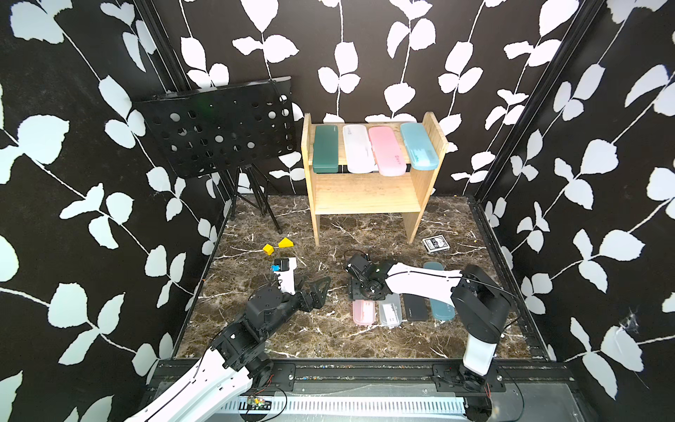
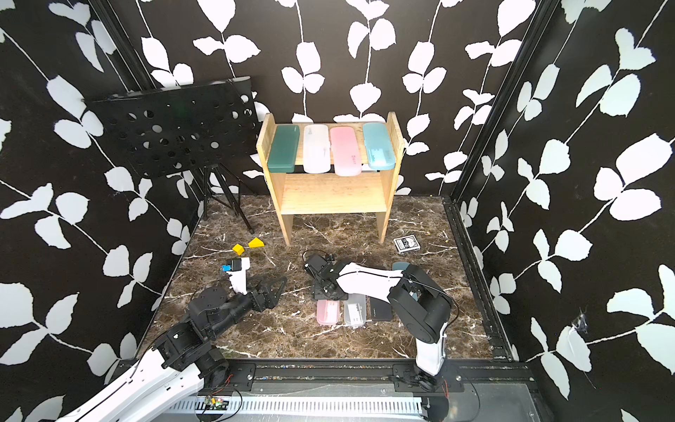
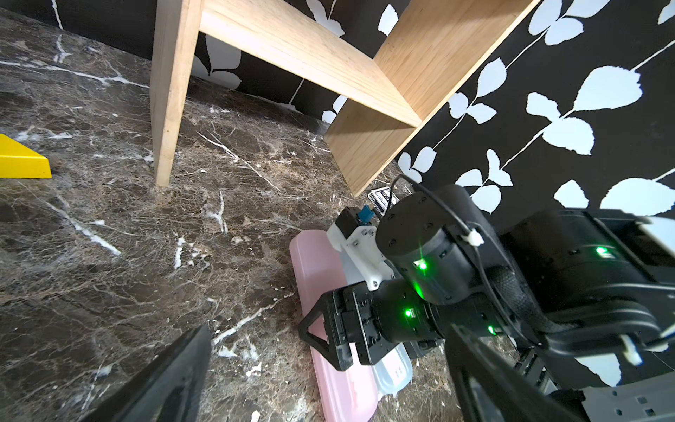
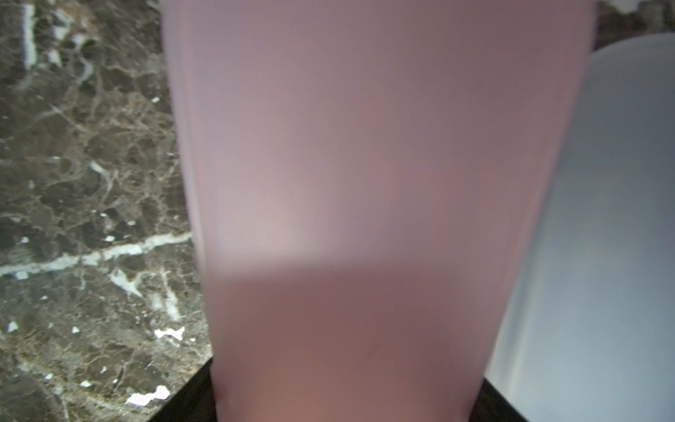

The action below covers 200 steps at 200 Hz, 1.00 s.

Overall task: Remove the pencil cases from the shelf
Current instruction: Place the pencil case at the center of the board.

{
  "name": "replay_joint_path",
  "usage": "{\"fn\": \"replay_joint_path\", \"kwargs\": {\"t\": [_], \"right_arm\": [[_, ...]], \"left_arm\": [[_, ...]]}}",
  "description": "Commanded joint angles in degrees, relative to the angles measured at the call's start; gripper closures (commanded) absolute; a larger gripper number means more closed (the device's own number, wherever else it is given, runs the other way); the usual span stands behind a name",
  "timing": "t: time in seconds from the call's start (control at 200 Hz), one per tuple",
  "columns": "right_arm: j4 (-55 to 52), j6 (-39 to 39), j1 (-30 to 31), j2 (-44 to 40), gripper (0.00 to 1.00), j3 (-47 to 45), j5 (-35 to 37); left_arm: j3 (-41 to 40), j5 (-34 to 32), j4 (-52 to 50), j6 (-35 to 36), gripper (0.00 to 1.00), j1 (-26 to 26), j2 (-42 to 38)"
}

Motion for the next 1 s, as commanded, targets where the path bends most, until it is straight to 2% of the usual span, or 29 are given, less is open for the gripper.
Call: {"fn": "replay_joint_path", "kwargs": {"t": [0.0,0.225,0.37,0.555,0.725,0.85,0.93,0.995], "right_arm": [[-0.13,0.27,-0.44,0.31,0.22,-1.38,1.16],[-0.87,-0.38,-0.55,0.34,0.06,-1.02,2.25],[-0.79,-1.63,-0.34,-1.12,0.03,-0.41,2.67],[-0.28,-4.3,2.58,-10.47,0.01,1.53,7.36],[-1.64,-6.34,2.85,-19.15,0.01,2.88,10.15],[-4.09,-6.77,2.05,-23.22,0.01,1.69,12.18],[-3.85,-6.21,0.77,-25.64,0.01,-0.47,11.84],[-2.96,-5.89,-0.02,-27.11,0.0,-2.43,11.14]], "left_arm": [[-0.77,-0.37,0.98,0.24,0.01,-0.21,-0.07],[-0.45,-0.59,0.66,0.11,0.01,-0.27,-0.52],[0.27,-0.45,0.89,-0.05,0.01,-0.25,-0.49],[3.48,0.15,5.08,-0.92,0.01,-0.21,2.24],[14.46,1.39,8.57,-2.68,0.01,0.09,11.34],[24.08,8.61,12.09,-6.75,0.01,4.32,19.82],[28.29,17.05,19.17,-14.31,0.01,11.39,25.17],[31.73,21.07,23.64,-19.21,0.01,15.12,29.42]]}}
